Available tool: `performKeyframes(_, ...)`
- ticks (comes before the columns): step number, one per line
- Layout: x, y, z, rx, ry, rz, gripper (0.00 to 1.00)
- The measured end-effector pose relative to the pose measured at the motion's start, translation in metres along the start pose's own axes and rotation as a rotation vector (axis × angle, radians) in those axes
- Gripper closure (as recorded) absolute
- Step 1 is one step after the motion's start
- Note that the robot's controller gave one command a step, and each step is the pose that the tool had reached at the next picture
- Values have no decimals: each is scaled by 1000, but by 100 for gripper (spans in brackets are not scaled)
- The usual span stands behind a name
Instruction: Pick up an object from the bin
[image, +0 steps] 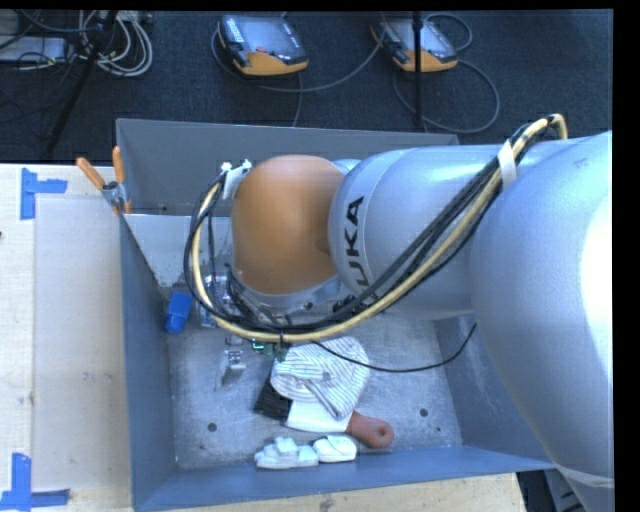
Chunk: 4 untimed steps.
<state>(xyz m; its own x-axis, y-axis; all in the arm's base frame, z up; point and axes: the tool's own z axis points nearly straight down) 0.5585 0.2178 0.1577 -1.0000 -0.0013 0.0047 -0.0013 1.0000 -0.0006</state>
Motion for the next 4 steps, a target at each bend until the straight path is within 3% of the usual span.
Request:
performKeyframes(1,9,2,-17,2,1,-58,0)
performKeyframes(2,-12,-15,-26,-3,-14,-246,0)
performKeyframes(3,-35,-39,16,0,-6,-221,0)
performKeyframes(4,-43,-61,35,0,-2,-221,0)
